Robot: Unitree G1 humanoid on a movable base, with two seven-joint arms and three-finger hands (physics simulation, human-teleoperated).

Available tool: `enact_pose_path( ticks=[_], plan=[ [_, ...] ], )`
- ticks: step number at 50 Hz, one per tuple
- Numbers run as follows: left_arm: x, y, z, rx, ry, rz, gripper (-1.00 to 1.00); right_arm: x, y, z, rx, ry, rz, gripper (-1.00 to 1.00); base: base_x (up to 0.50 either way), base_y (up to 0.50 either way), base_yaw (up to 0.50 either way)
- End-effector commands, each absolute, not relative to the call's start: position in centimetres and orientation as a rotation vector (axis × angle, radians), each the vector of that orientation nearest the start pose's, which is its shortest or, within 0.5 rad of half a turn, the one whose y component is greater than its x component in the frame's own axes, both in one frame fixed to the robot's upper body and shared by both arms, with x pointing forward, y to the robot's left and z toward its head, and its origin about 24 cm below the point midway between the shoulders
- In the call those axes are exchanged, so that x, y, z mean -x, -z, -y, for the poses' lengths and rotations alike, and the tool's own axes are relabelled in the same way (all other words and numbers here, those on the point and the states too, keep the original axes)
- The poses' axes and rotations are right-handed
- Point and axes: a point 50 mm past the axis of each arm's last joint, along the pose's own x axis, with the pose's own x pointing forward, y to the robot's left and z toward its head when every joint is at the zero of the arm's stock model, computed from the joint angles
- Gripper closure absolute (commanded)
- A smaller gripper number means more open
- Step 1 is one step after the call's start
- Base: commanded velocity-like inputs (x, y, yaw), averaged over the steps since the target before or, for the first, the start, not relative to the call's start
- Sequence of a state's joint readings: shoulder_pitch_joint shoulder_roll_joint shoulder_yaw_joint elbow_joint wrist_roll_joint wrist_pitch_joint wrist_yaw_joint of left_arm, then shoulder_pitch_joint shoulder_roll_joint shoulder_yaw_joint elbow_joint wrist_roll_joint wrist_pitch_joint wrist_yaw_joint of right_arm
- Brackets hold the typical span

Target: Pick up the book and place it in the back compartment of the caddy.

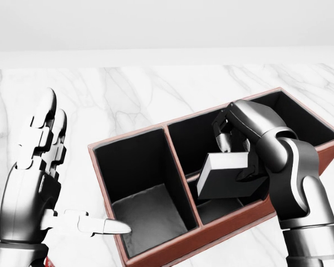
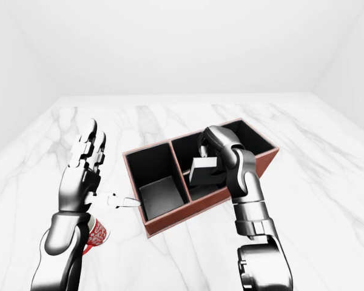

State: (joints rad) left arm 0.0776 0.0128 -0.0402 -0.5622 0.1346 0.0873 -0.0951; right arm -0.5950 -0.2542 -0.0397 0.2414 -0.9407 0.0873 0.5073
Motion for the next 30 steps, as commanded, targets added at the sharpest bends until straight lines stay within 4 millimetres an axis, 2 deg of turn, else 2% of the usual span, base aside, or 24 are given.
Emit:
enact_pose_path(
  ticks=[1,30],
  plan=[
    [-22.0,-14.3,-14.2,-0.156,0.078,0.391,-1.00,-35.7,-14.6,17.4,1.189,-0.202,-0.026,1.00,0.00,0.00,0.00],
    [-22.0,-13.9,-14.1,-0.158,0.078,0.377,-1.00,-36.4,-12.4,17.3,1.190,-0.209,-0.047,1.00,0.00,0.00,0.00]
  ],
)
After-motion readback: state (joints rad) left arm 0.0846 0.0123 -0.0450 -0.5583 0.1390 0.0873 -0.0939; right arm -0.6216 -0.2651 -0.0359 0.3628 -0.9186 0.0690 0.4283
